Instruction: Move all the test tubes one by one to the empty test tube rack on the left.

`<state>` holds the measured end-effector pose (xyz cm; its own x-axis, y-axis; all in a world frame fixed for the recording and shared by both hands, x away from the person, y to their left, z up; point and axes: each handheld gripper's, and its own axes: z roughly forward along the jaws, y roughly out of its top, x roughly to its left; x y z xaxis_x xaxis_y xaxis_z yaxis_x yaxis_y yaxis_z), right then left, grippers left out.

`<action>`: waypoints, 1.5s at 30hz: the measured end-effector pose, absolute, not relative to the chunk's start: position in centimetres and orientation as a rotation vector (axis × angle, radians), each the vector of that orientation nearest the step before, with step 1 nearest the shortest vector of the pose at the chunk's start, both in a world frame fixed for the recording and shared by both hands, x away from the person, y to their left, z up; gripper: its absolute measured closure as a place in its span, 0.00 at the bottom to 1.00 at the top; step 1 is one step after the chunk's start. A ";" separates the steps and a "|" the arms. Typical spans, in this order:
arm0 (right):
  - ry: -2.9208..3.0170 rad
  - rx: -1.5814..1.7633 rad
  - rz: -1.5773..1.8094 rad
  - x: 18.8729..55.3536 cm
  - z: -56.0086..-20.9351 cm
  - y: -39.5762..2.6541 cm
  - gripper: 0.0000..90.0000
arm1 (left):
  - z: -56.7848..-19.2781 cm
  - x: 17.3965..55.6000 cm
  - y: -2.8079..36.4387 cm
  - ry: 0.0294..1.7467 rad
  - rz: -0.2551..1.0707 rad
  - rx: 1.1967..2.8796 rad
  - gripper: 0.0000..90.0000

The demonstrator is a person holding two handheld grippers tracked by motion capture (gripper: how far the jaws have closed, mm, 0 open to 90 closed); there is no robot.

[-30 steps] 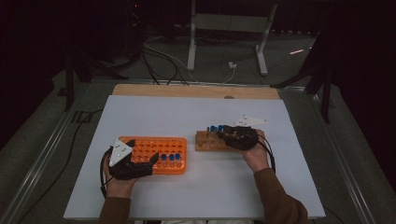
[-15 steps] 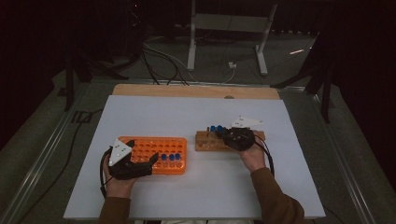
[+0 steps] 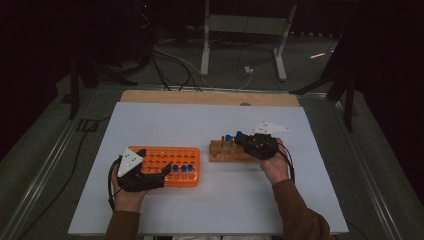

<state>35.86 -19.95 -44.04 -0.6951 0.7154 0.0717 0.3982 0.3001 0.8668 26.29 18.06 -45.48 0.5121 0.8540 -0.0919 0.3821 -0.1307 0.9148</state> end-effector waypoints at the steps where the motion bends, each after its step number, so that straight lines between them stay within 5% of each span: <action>1: 2.242 1.002 1.354 35.8 -43.9 -20.0 0.85 | -45.4 26.4 18.0 1.051 0.568 1.726 0.02; 32: 2.282 0.902 1.433 34.0 -39.3 -18.0 0.86 | -41.8 28.7 13.6 0.894 0.480 1.762 0.09; 45: 2.345 0.831 1.449 33.6 -39.0 -14.5 0.86 | -42.1 29.5 11.2 0.846 0.443 1.816 0.29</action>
<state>33.58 -14.49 -38.98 -0.8020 0.5927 0.0744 0.3316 0.3381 0.8808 29.49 11.23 -42.14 0.6831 0.7252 -0.0862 0.3428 -0.2142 0.9147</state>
